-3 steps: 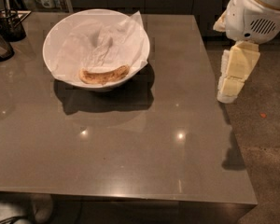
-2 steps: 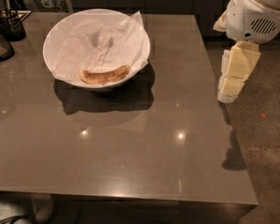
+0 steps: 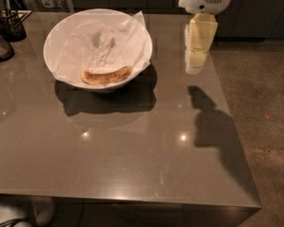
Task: Pick banana from white bowl
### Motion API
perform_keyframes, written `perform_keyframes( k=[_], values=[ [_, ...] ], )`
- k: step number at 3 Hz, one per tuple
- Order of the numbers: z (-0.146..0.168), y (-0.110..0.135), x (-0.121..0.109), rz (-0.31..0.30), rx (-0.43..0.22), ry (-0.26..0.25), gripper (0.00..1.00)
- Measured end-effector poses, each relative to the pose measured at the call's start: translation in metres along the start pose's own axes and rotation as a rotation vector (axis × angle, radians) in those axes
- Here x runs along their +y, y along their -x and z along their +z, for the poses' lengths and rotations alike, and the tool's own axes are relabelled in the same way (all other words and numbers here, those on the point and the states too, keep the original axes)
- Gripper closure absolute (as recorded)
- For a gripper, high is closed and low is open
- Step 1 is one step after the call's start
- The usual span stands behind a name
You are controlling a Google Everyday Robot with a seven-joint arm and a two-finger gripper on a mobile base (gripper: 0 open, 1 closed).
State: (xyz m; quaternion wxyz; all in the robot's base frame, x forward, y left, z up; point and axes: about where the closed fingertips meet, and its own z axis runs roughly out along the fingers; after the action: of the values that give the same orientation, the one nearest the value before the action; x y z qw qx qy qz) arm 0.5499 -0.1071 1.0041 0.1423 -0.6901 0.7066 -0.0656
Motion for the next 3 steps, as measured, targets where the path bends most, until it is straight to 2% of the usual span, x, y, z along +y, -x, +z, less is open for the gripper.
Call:
perform_keyframes(
  k=[1, 2, 3],
  values=[
    [0.0, 0.012, -0.008, -0.015, -0.018, -0.026, 0.0],
    [0.007, 0.029, -0.02, -0.056, -0.027, -0.043, 0.0],
    [0.019, 0.057, -0.033, -0.126, -0.008, -0.017, 0.0]
  ],
)
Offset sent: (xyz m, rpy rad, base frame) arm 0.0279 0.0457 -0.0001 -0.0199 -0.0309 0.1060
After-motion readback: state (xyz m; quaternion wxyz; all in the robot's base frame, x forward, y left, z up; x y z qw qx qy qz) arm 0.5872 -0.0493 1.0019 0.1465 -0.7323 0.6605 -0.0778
